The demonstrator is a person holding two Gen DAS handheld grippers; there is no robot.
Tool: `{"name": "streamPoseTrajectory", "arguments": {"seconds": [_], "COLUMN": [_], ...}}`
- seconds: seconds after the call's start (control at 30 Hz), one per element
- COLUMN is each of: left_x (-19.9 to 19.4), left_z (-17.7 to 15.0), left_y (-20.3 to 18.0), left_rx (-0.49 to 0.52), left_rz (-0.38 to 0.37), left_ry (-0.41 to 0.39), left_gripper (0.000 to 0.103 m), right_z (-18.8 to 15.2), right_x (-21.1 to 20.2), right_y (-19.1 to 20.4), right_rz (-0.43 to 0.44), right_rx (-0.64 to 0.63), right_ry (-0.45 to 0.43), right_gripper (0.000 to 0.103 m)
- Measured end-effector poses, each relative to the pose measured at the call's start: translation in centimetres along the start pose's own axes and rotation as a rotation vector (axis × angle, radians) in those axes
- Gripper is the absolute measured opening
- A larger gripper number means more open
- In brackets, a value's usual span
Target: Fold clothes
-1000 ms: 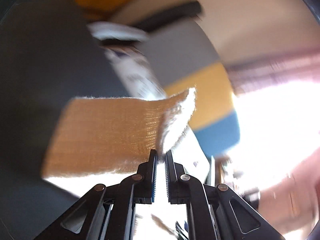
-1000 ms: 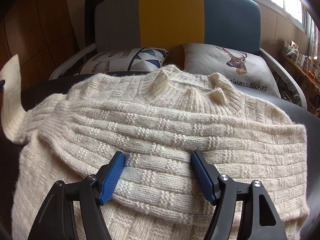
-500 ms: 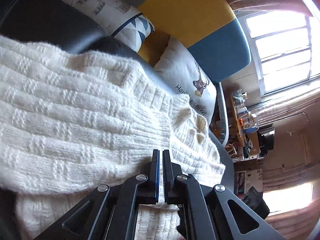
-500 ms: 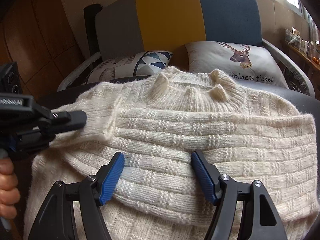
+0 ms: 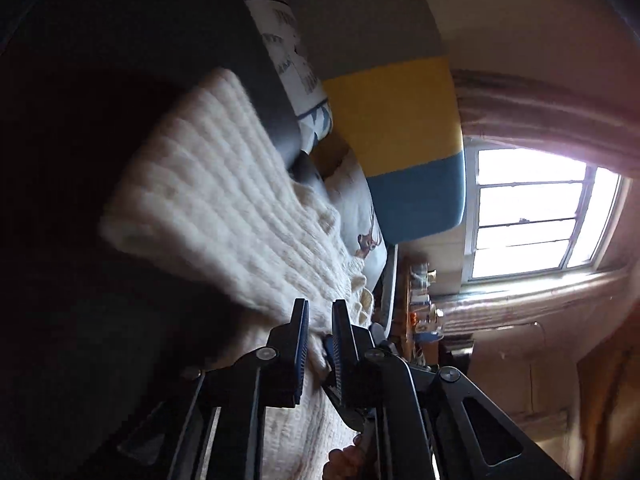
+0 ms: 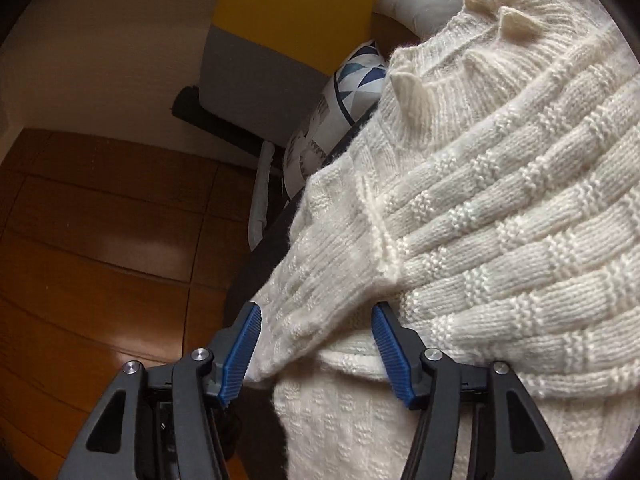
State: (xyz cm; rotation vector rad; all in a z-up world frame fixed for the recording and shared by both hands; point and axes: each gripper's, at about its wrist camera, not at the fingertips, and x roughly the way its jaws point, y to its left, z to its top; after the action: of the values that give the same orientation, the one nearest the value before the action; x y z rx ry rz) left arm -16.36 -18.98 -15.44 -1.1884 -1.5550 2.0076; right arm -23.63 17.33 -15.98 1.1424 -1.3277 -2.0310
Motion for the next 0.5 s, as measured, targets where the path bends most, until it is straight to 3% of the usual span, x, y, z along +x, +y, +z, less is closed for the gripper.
{"name": "streamPoseTrajectory", "arguments": {"seconds": [0.17,0.23,0.3,0.33,0.4,0.5], "left_x": [-1.7,-2.0,-2.0,-2.0,-2.2,-2.7], "left_z": [1.4,1.7,1.9,1.9,2.0,2.0], "left_y": [4.0,4.9,5.7,5.8,5.9,6.0], "left_rx": [-0.121,-0.154,-0.187,-0.193,-0.194,-0.197], "left_rz": [-0.039,-0.063,-0.088,-0.096,-0.107,-0.127], "left_ry": [-0.051,-0.059,-0.061,-0.061,-0.065,-0.066], "left_gripper": [0.017,0.017,0.017,0.017,0.017,0.018], "right_z": [-0.4,-1.1,-1.5,-1.4,-1.4,-1.6], "right_x": [1.4,1.6,2.0,2.3,2.8,3.9], "right_y": [-0.1,-0.3,0.4,0.9,1.8,4.5], "right_rz": [-0.009,0.034,0.001,-0.066,-0.198,-0.324], "right_rx": [0.074,0.069,0.003,-0.018,-0.062,-0.211], "right_ry": [-0.069,-0.122,-0.120,-0.110,-0.092,-0.093], "right_gripper": [0.059,0.059,0.056,0.052,0.006,0.006]}}
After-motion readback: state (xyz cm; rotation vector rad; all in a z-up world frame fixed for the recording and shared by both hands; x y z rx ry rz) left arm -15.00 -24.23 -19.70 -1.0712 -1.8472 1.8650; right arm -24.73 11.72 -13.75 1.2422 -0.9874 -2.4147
